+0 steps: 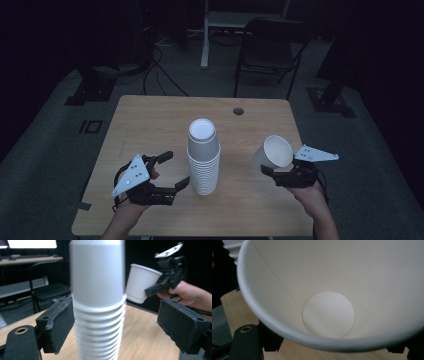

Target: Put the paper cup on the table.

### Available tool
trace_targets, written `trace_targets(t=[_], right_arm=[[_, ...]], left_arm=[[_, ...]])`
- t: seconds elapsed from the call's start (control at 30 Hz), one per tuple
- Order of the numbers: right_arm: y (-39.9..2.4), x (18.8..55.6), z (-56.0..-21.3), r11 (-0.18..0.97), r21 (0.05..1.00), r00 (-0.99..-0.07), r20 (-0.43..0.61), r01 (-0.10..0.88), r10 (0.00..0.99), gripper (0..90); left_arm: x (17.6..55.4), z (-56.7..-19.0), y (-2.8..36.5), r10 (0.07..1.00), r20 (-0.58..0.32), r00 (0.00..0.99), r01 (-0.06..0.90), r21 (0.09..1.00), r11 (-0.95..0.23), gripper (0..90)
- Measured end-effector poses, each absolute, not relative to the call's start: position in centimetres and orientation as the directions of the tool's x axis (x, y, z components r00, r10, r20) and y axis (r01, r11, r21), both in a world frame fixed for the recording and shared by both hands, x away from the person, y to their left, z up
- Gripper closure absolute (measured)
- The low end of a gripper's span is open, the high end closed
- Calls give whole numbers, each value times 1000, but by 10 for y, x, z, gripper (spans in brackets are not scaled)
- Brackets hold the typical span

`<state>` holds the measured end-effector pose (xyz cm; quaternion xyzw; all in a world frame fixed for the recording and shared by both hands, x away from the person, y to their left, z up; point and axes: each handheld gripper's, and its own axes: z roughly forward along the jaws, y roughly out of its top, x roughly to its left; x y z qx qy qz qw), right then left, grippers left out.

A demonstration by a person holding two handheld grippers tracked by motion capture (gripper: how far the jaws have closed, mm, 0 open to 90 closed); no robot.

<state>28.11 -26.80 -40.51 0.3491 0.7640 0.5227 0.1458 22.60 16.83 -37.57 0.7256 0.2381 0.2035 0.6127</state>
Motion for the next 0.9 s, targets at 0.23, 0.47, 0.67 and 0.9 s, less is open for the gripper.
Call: trace_targets(t=[0.23, 0.47, 0.67, 0.9], right_arm=[[-268, 294, -417, 216, 890, -671, 125, 401, 731, 206], [-270, 310, -434, 204, 880, -625, 126, 429, 770, 206], [-269, 327, -454, 201, 860, -589, 134, 468, 797, 206], [-265, 343, -470, 204, 843, -552, 126, 497, 824, 206]], left_arm=[[241, -408, 196, 666, -66, 743, 157, 985, -77, 145], [252, -436, 212, 718, -89, 690, 201, 977, -72, 144], [261, -465, 222, 769, -83, 633, 260, 959, -110, 144], [269, -493, 230, 809, -88, 582, 336, 931, -141, 144]])
